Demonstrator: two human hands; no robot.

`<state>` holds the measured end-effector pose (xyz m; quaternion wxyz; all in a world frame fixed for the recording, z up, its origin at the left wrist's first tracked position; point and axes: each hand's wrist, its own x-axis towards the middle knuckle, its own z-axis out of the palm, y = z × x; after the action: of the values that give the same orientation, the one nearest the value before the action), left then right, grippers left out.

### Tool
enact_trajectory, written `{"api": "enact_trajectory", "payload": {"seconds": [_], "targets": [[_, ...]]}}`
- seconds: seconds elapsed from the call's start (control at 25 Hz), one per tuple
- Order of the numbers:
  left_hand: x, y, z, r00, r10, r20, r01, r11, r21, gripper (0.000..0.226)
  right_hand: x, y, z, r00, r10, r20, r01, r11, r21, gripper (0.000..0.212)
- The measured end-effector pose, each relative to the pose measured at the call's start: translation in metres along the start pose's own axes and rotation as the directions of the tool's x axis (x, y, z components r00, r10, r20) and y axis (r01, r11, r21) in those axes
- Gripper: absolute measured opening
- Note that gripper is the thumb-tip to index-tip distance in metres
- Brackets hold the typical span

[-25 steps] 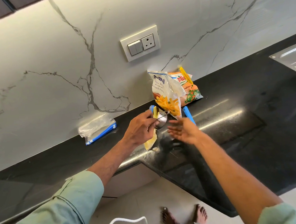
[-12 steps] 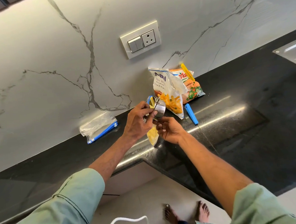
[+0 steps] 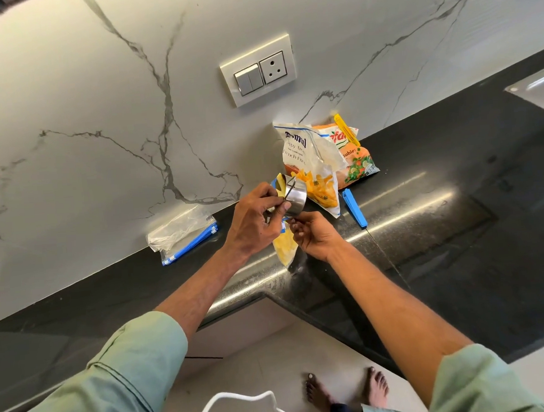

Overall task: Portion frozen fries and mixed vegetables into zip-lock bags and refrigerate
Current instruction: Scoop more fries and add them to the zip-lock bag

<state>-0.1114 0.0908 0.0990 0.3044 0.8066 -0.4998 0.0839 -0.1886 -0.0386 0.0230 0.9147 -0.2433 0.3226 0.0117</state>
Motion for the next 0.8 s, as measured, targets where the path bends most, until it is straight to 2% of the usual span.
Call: {"api": "enact_trajectory", "payload": {"seconds": [0.12, 0.24, 0.4, 0.6, 0.68, 0.8], "targets": [[-0.004, 0.001, 0.004, 0.998, -0.066, -0.017, 0.065, 0.996, -0.068, 0.01, -0.004, -0.002, 0.004, 0.976, -0.213, -0.042, 0.196, 0.947, -0.255, 0.021], [-0.007, 0.006, 0.006, 0.984, -0.171, -0.053, 0.158, 0.97, -0.186, 0.014, -0.007, -0.004, 0.005, 0.93, -0.366, -0.038, 0.33, 0.875, -0.355, 0.024], [-0.007, 0.013, 0.008, 0.957, -0.274, -0.092, 0.25, 0.944, -0.217, 0.019, -0.008, -0.007, 0.008, 0.862, -0.504, -0.048, 0.403, 0.741, -0.537, 0.021], [-0.005, 0.008, 0.012, 0.893, -0.447, -0.059, 0.424, 0.877, -0.227, 0.033, -0.017, -0.018, 0.014, 0.819, -0.574, 0.014, 0.427, 0.593, -0.683, 0.02], [-0.004, 0.005, 0.013, 0.849, -0.528, 0.006, 0.518, 0.831, -0.203, 0.03, -0.02, -0.023, 0.018, 0.796, -0.603, 0.049, 0.458, 0.548, -0.7, 0.021], [-0.005, -0.003, 0.018, 0.703, -0.699, 0.131, 0.705, 0.659, -0.262, 0.042, -0.023, -0.022, 0.025, 0.784, -0.611, 0.107, 0.495, 0.513, -0.701, 0.019]]}}
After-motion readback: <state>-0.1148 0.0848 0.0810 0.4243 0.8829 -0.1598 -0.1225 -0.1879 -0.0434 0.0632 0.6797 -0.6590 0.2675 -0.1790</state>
